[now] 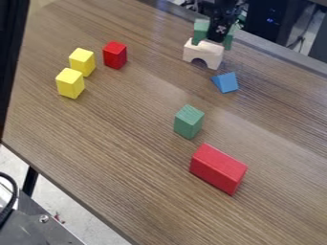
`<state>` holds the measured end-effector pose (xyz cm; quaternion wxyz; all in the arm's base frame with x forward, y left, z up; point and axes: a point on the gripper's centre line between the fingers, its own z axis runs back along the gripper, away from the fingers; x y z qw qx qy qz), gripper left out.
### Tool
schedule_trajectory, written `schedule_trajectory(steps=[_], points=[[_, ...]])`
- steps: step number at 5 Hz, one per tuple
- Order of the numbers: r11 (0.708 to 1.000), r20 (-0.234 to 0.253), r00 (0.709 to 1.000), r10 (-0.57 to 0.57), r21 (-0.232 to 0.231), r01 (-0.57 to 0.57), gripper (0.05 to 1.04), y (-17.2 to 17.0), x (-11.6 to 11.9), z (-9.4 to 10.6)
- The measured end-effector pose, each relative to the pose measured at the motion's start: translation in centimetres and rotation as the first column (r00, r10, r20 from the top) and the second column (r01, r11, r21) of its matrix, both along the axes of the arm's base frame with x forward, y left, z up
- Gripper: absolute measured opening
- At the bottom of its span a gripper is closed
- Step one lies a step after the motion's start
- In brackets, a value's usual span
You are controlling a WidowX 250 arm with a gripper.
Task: Place the green arch on top of the white arch
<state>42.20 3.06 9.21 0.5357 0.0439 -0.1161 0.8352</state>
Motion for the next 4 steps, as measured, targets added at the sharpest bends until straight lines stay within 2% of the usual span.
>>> schedule_trajectory(steps=[2,3,4], points=[[1.000,-0.012,0.999,-0.031,-0.001,0.031,0.566,0.67,0.01,-0.03],[0.999,-0.027,0.999,-0.033,-0.003,0.033,0.566,0.95,0.26,-0.67],[0.999,-0.021,0.999,-0.044,-0.001,0.044,0.566,0.98,0.54,-0.38]])
